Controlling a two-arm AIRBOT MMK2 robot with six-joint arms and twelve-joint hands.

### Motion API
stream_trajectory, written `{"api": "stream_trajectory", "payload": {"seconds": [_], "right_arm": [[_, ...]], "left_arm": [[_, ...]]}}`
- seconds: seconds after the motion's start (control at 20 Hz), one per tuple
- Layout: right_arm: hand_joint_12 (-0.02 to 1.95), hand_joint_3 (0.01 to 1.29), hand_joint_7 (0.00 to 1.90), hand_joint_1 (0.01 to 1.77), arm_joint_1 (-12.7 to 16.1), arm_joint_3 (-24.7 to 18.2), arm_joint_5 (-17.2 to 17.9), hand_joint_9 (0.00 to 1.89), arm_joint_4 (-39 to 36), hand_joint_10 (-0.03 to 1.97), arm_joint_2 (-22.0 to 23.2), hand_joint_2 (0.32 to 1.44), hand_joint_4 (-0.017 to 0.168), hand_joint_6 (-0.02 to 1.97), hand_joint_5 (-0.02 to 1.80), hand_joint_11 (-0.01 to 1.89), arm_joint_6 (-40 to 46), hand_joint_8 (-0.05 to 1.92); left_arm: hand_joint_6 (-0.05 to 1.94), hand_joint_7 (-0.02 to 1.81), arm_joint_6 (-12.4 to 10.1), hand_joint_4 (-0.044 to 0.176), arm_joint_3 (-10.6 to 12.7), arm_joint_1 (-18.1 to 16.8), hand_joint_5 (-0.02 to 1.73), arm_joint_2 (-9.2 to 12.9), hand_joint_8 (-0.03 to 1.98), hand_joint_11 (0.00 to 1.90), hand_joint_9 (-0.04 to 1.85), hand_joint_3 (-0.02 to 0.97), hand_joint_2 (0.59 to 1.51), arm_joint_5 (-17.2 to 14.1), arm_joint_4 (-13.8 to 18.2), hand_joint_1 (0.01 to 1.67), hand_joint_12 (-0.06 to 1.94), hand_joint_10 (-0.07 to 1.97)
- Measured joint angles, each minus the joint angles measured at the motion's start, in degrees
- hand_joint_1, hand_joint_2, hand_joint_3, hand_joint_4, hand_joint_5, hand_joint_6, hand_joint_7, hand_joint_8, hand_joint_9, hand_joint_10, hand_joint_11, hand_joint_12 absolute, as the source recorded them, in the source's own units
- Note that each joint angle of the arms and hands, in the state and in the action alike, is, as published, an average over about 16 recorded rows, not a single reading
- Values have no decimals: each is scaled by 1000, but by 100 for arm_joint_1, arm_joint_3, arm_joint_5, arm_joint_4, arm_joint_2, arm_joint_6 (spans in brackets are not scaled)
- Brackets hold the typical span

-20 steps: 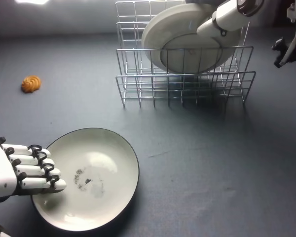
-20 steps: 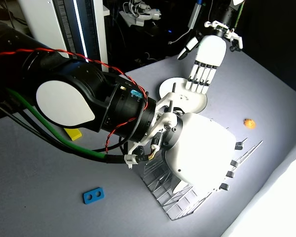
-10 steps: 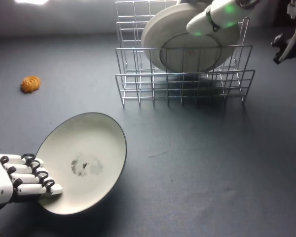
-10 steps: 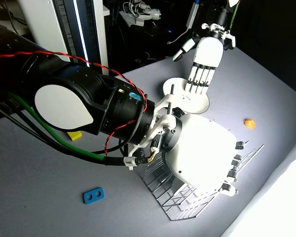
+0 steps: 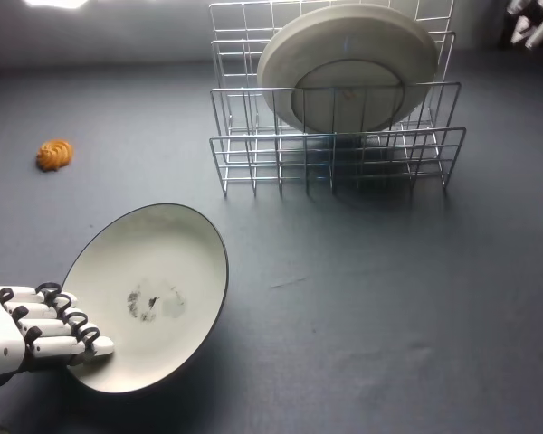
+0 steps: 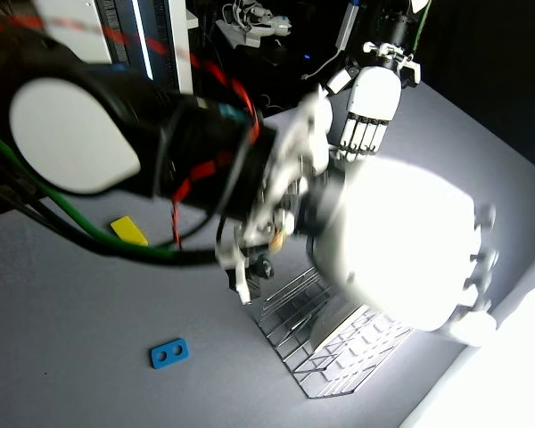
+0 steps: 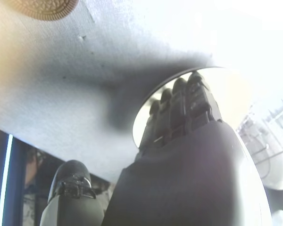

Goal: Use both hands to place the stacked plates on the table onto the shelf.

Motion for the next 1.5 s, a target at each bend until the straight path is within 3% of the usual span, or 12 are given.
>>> {"api": "stream_trajectory", "payload": {"seconds": [0.35, 0.75, 1.1, 1.5], "right_arm": [[854, 12, 349, 955, -195, -959, 518, 277, -518, 120, 256, 1003, 3, 42, 338, 102, -1552, 24], [285, 12, 37, 1100, -1006, -1757, 758, 28, -475, 13, 326, 844, 10, 42, 57, 13, -3437, 15], [102, 12, 19, 1119, -1573, -1983, 785, 12, -146, 10, 187, 795, 13, 41, 26, 17, -4270, 16], [131, 12, 22, 1104, -1796, -1993, 779, 12, 49, 10, 81, 795, 10, 42, 38, 25, -4537, 16]], "left_arm": [[2, 31, -5, -3, -48, -93, 26, -17, -2, 16, 21, -1, 1076, 145, -16, 20, -22, 6], [8, 33, -9, -3, -87, -239, 32, -67, -2, 16, 22, -1, 1069, 282, 11, 20, -21, 6], [-3, 23, -9, -3, -83, -197, 23, -98, -5, 15, 22, -1, 1069, 324, 13, 20, -21, 6], [-19, 2, -10, -4, -96, 29, 2, -54, -10, 14, 16, -1, 1073, 377, -260, 19, -21, 7]]}}
